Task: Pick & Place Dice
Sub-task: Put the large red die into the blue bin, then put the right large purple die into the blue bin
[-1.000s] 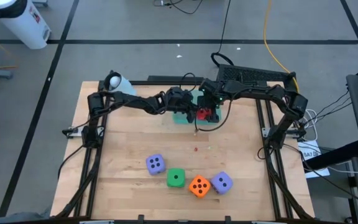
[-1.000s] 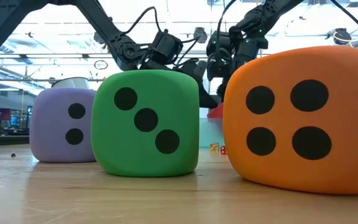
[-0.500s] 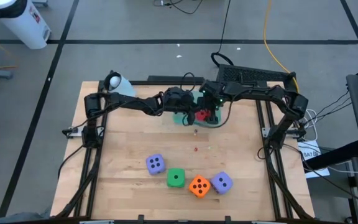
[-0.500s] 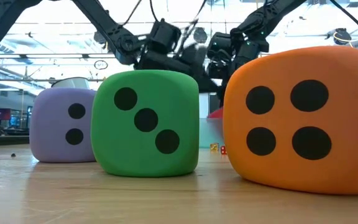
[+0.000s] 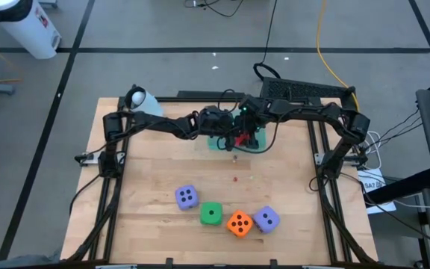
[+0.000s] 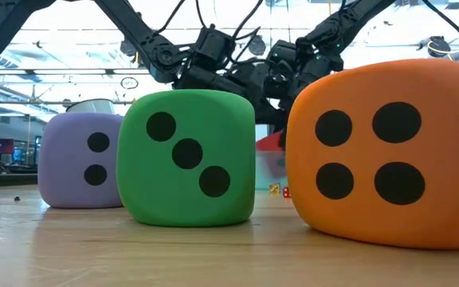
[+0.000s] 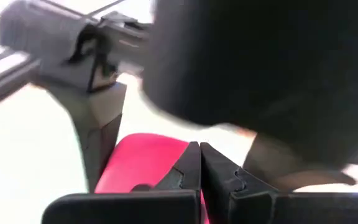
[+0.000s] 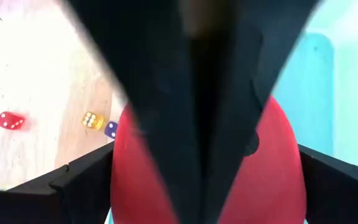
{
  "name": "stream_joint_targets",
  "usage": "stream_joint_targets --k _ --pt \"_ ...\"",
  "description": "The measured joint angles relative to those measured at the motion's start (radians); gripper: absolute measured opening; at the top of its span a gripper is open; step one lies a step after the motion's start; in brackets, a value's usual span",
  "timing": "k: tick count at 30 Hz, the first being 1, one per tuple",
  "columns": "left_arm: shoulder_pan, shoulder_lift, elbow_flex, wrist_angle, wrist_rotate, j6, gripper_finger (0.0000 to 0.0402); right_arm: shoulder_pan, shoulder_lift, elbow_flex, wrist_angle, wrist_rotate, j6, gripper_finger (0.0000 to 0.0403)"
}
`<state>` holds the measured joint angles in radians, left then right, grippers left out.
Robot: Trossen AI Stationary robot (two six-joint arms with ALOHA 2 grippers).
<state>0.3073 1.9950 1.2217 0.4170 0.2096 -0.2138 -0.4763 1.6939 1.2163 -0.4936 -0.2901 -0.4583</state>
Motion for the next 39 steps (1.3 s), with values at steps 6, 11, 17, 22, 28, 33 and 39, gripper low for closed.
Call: stream_joint_targets --k 6,11,17,22,28,33,39 --pt "0.010 0.032 0.002 0.010 -0.001 -0.001 0.0000 0.000 0.000 0.000 0.007 -0.003 0.000 0.0400" --pt "0.019 0.090 0.000 0.038 0.025 -0.025 0.0000 -0.001 -0.005 -0.003 0.001 0.001 0.001 0.0400" --pt "0.019 0.098 0.001 0.051 0.026 -0.032 0.0000 -0.001 -0.006 -0.003 0.006 0.001 0.001 0.0400" --pt "0.020 0.101 0.000 0.089 0.024 0.011 0.0000 -0.001 -0.008 -0.003 0.004 0.015 -0.003 0.0400" --pt "0.016 0.016 0.000 0.092 0.032 0.090 0.0000 0.002 -0.095 0.000 -0.007 0.027 0.010 0.0400" --pt "0.016 -0.125 -0.001 -0.059 0.025 0.167 0.0000 0.001 -0.204 0.000 -0.069 0.081 0.029 0.0400" --pt "0.010 -0.383 -0.057 -0.289 0.016 0.299 0.0000 -0.001 -0.332 -0.014 -0.211 0.105 0.086 0.0400"
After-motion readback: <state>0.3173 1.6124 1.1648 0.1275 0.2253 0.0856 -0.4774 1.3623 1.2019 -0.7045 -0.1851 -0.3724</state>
